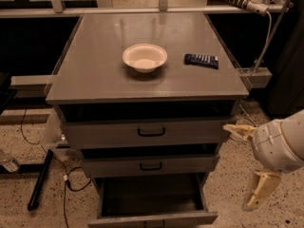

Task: Close bottom drawer

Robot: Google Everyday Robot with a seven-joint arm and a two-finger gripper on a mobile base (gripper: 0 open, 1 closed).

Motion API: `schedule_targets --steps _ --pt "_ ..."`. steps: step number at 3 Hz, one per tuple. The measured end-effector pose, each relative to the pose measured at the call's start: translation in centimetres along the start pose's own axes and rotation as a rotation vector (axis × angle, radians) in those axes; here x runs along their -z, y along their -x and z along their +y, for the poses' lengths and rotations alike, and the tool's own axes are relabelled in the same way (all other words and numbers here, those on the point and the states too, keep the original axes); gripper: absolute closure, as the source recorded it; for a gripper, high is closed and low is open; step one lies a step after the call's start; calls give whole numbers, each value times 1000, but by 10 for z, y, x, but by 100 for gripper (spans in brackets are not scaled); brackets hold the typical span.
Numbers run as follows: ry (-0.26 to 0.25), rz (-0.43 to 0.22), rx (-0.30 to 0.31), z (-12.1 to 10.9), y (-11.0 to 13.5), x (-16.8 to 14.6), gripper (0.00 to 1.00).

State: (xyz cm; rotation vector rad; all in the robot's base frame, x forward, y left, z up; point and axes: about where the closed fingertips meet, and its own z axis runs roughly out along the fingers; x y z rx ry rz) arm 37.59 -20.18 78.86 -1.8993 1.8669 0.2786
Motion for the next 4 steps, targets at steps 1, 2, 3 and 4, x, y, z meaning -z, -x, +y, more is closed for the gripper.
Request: schedule_targets --steps 1,2,3,4 --pt "14 13 -22 0 -15 -36 0" --pt "20 23 -32 -3 -35 -74 18" --pt "14 55 -6 -4 -57 -111 42" --pt "-4 99 -10 -7 -96 -141 65"
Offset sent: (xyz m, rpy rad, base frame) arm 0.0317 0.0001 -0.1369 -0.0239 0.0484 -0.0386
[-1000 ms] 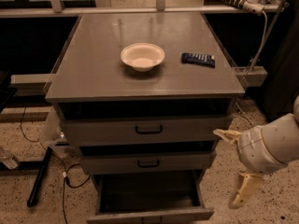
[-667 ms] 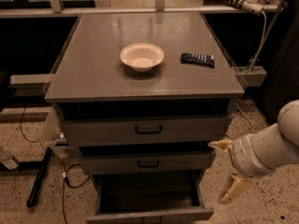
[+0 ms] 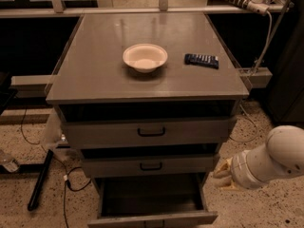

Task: Close bottom drawer

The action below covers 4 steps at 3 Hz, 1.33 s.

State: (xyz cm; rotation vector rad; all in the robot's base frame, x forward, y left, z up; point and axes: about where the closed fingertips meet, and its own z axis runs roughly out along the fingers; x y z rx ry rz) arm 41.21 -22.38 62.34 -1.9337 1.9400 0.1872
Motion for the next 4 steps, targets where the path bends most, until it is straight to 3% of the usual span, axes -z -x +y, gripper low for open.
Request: schedule_targets --steps 1,2,3,4 --pt "-13 -17 -47 -8 -40 -28 88" --pt "2 -28 -55 -6 -43 -38 100" --pt "2 -28 -55 -6 -43 -38 100" --pt "24 -54 -79 1 -44 -57 100"
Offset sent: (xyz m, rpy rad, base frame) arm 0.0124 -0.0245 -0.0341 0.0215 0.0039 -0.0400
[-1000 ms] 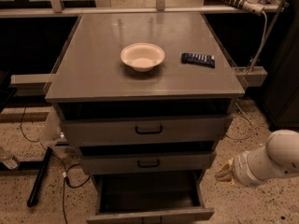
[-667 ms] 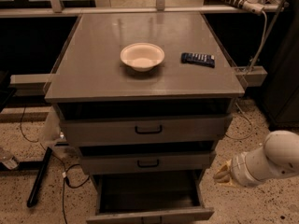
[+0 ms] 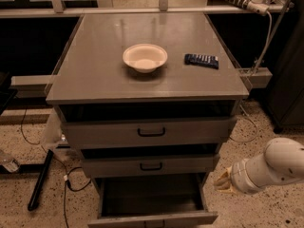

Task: Close bottom drawer

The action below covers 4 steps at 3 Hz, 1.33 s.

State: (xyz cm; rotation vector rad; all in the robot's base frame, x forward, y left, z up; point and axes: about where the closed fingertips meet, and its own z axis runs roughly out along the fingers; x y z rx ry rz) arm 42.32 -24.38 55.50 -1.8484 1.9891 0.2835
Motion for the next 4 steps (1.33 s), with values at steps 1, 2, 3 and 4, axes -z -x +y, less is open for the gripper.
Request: schedule_targets --steps 1,2,3,4 --pt "-2 -43 -73 5 -26 -40 100" --pt "-25 -92 -136 17 -61 -93 100" --pt "-91 -151 -190 25 -93 -143 100" --pt "-88 -222 -227 41 -103 -190 100"
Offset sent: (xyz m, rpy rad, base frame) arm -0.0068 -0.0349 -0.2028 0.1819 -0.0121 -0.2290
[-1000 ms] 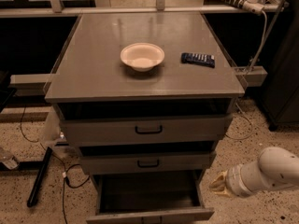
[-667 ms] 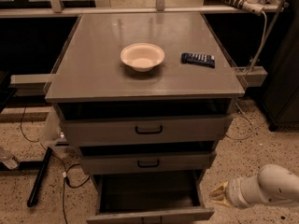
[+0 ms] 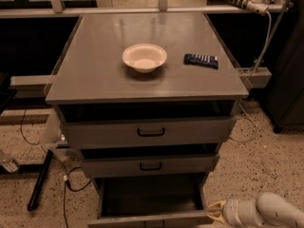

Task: Close bottom drawer

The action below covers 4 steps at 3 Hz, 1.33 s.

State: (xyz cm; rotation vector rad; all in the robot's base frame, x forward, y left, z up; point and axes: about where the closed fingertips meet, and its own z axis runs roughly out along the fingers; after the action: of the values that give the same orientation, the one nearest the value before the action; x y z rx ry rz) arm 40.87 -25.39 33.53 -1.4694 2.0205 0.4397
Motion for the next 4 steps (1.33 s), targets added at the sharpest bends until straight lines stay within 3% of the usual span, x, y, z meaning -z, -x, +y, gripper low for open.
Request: schedule_targets --steps 1,2,4 --pt "0 0 0 0 0 0 100" --pt "16 25 -7 6 -6 -20 100" --pt "67 15 -56 22 -43 -100 100"
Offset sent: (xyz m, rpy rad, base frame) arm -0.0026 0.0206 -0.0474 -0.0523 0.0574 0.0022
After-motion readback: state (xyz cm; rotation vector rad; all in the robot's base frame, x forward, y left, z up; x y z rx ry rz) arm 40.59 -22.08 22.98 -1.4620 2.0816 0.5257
